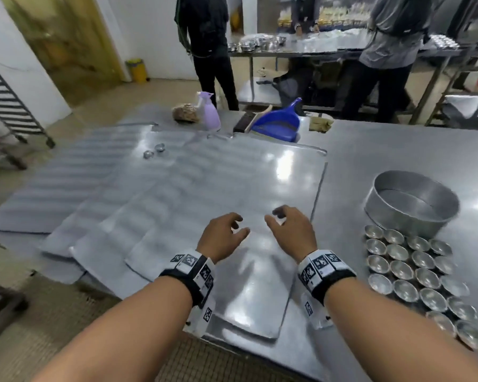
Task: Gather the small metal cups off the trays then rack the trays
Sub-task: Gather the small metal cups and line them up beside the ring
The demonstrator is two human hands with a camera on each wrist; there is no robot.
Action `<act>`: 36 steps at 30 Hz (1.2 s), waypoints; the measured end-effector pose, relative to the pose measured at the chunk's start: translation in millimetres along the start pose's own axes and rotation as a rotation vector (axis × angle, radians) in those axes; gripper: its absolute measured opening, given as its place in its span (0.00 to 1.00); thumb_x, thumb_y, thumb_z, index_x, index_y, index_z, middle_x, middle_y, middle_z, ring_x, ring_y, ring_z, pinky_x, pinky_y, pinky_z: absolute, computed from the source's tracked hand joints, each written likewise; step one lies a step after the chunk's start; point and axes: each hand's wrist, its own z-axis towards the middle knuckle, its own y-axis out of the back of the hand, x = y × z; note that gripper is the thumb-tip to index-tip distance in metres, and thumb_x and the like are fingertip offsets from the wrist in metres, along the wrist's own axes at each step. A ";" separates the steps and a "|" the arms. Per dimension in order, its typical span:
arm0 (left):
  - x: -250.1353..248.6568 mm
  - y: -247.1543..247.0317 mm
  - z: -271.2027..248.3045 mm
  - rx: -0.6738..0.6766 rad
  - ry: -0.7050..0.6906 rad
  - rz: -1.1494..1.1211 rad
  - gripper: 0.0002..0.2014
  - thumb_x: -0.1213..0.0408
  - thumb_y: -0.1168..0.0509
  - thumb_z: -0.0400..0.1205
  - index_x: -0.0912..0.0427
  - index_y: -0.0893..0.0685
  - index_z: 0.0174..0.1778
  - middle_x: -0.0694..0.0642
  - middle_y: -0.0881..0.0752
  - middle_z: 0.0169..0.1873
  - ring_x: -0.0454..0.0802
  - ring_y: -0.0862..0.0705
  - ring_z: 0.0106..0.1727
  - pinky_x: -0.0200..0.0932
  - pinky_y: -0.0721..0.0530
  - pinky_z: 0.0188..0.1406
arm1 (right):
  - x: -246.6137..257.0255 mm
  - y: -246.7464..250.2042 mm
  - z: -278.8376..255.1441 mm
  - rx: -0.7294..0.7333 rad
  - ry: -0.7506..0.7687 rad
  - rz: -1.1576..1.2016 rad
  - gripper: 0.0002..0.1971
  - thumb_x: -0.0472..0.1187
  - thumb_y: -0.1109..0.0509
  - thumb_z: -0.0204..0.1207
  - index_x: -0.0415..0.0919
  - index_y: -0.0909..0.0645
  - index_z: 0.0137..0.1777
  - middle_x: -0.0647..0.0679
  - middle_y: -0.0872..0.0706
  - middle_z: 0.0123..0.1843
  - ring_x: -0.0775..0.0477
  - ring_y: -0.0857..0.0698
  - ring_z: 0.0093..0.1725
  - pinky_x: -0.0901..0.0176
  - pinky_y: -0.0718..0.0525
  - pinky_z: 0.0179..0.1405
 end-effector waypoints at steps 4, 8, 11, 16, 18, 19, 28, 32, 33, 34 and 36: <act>83.2 77.0 18.8 -0.046 0.062 0.001 0.21 0.44 0.31 0.79 0.51 0.15 0.64 0.47 0.12 0.52 0.46 0.14 0.50 0.46 0.15 0.55 | 76.0 -80.8 29.8 0.089 0.037 -0.008 0.17 0.60 0.34 0.79 0.52 0.17 0.60 0.55 0.14 0.59 0.52 0.16 0.54 0.56 0.19 0.53; 160.7 143.2 39.4 -0.085 0.137 0.028 0.20 0.44 0.30 0.79 0.51 0.15 0.63 0.46 0.12 0.50 0.45 0.14 0.50 0.45 0.15 0.55 | 141.7 -143.2 57.5 0.179 0.075 -0.024 0.17 0.59 0.33 0.80 0.50 0.16 0.60 0.53 0.14 0.59 0.52 0.15 0.57 0.56 0.18 0.54; 202.9 177.7 59.1 -0.075 0.173 0.062 0.19 0.45 0.30 0.79 0.51 0.14 0.62 0.47 0.12 0.48 0.46 0.14 0.49 0.45 0.16 0.54 | 169.4 -173.4 83.5 0.242 0.086 -0.043 0.17 0.58 0.33 0.79 0.49 0.16 0.60 0.53 0.14 0.61 0.52 0.15 0.57 0.56 0.17 0.55; 252.5 219.9 110.7 -0.039 0.218 0.119 0.20 0.44 0.30 0.79 0.50 0.15 0.63 0.47 0.13 0.49 0.47 0.15 0.50 0.45 0.17 0.54 | 200.4 -204.9 153.1 0.331 0.143 -0.142 0.18 0.57 0.32 0.79 0.48 0.16 0.62 0.50 0.14 0.61 0.49 0.16 0.57 0.55 0.18 0.54; 265.5 234.1 137.0 0.019 0.223 0.166 0.21 0.44 0.30 0.79 0.50 0.15 0.64 0.49 0.13 0.52 0.47 0.15 0.50 0.43 0.19 0.51 | 211.1 -216.3 190.4 0.383 0.159 -0.179 0.19 0.57 0.32 0.79 0.47 0.17 0.63 0.49 0.14 0.63 0.47 0.16 0.60 0.53 0.18 0.57; 269.5 240.4 149.6 0.056 0.221 0.194 0.22 0.44 0.30 0.79 0.51 0.16 0.65 0.50 0.13 0.54 0.47 0.16 0.49 0.42 0.20 0.49 | 215.2 -220.8 208.2 0.410 0.170 -0.201 0.20 0.57 0.31 0.78 0.47 0.17 0.64 0.48 0.15 0.64 0.46 0.17 0.61 0.53 0.18 0.58; 311.3 277.7 255.1 0.161 0.215 0.298 0.26 0.43 0.27 0.77 0.50 0.18 0.68 0.52 0.14 0.57 0.49 0.18 0.54 0.42 0.22 0.53 | 244.7 -270.3 323.4 0.441 0.202 -0.275 0.21 0.59 0.30 0.76 0.48 0.17 0.63 0.46 0.15 0.66 0.45 0.18 0.64 0.48 0.19 0.64; 334.8 277.3 296.1 0.115 0.188 0.259 0.26 0.45 0.27 0.77 0.50 0.19 0.69 0.53 0.14 0.57 0.49 0.18 0.51 0.42 0.24 0.51 | 246.2 -286.2 349.5 0.413 0.187 -0.285 0.20 0.58 0.30 0.77 0.48 0.17 0.64 0.46 0.16 0.67 0.45 0.19 0.65 0.49 0.20 0.64; 342.3 275.9 308.6 0.105 0.171 0.250 0.26 0.45 0.27 0.78 0.50 0.20 0.70 0.53 0.14 0.58 0.48 0.19 0.50 0.42 0.25 0.51 | 245.4 -291.9 355.9 0.400 0.172 -0.281 0.20 0.58 0.30 0.77 0.48 0.17 0.64 0.46 0.16 0.67 0.44 0.19 0.65 0.49 0.20 0.65; 348.5 273.9 319.0 0.099 0.158 0.244 0.26 0.46 0.27 0.78 0.50 0.20 0.71 0.53 0.14 0.59 0.48 0.19 0.50 0.41 0.25 0.50 | 244.6 -295.9 360.6 0.383 0.160 -0.280 0.20 0.58 0.30 0.77 0.48 0.17 0.64 0.46 0.16 0.67 0.44 0.19 0.65 0.48 0.20 0.65; 362.3 268.4 340.7 0.099 0.133 0.225 0.27 0.48 0.27 0.78 0.51 0.21 0.73 0.54 0.15 0.61 0.49 0.19 0.51 0.41 0.25 0.52 | 242.8 -307.3 370.1 0.359 0.134 -0.285 0.20 0.58 0.30 0.77 0.48 0.18 0.64 0.46 0.16 0.66 0.44 0.19 0.64 0.48 0.19 0.64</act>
